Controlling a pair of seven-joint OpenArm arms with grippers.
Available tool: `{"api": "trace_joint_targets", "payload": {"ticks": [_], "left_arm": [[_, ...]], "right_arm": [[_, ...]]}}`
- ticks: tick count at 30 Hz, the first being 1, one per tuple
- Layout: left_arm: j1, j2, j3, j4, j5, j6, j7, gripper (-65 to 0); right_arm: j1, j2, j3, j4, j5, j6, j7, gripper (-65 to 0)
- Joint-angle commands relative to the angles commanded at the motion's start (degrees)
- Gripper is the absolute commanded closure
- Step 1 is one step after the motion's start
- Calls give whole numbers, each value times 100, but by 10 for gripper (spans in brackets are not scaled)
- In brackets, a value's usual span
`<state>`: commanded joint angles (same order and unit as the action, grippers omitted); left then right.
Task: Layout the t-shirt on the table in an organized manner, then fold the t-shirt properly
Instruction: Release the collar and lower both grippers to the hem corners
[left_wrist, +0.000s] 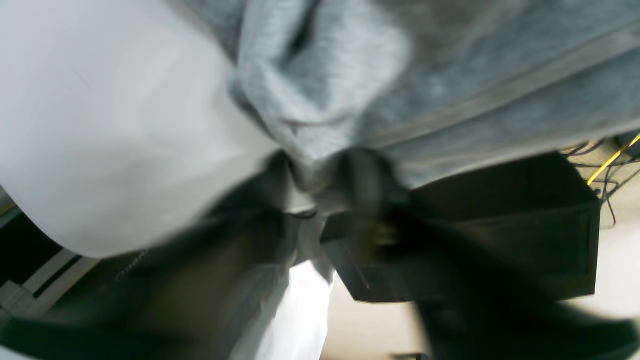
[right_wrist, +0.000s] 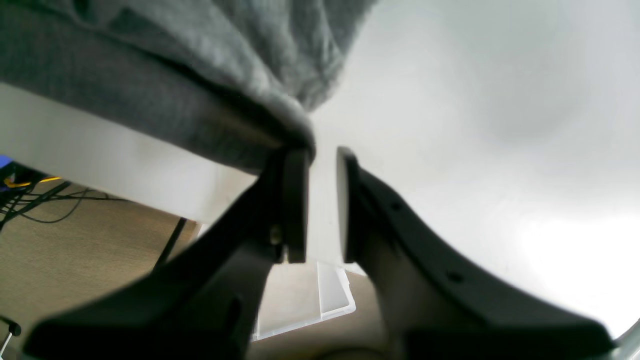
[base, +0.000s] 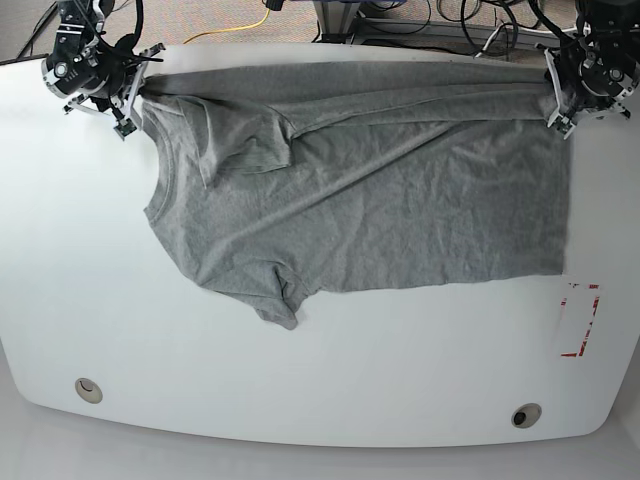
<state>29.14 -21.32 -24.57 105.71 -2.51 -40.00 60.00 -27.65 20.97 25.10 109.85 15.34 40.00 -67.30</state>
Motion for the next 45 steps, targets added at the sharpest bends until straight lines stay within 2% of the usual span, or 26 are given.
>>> {"api": "trace_joint_targets", "payload": {"ticks": [1, 2, 6, 9, 13, 16, 19, 21, 27, 35, 41, 45], "left_arm": [[0, 0, -9, 9, 0, 0, 0, -383], [0, 0, -70, 9, 0, 0, 0, -383], [-26, -35, -149, 9, 0, 0, 0, -386], [-53, -141, -149, 9, 0, 0, 0, -388], [-88, -422, -149, 114, -9, 0, 0, -389], [-193, -448, -149, 176, -9, 0, 9, -389], [-281, -651, -158, 176, -9, 0, 9, -389], [-378, -756, -202, 167, -9, 0, 9, -389], [-791, -765, -607, 167, -9, 0, 9, -389], [-2057, -738, -624, 53, 9, 0, 9, -389], [-3411, -457, -598, -879, 35, 0, -9, -389], [-4114, -440, -545, -1662, 35, 0, -35, -386]], "right_arm": [[0, 0, 0, 0, 0, 0, 0, -279], [0, 0, 0, 0, -9, 0, 0, -354], [0, 18, 0, 0, -9, 0, 0, -563], [9, 26, 0, 9, -9, 0, 0, -618], [18, 62, 26, 114, -9, 0, 0, -623], [18, 123, 290, 255, -9, 0, -9, -625], [53, 149, 440, 264, 0, 0, -132, -625], [229, 290, 466, 281, 26, 0, -246, -625], [721, 413, 457, 281, 26, 0, -404, -623], [1873, 360, 413, 237, 9, 0, -677, -623], [3077, 211, -229, -519, 0, 0, -642, -621], [3771, 114, -554, -1266, 0, 0, -457, -621]]}}
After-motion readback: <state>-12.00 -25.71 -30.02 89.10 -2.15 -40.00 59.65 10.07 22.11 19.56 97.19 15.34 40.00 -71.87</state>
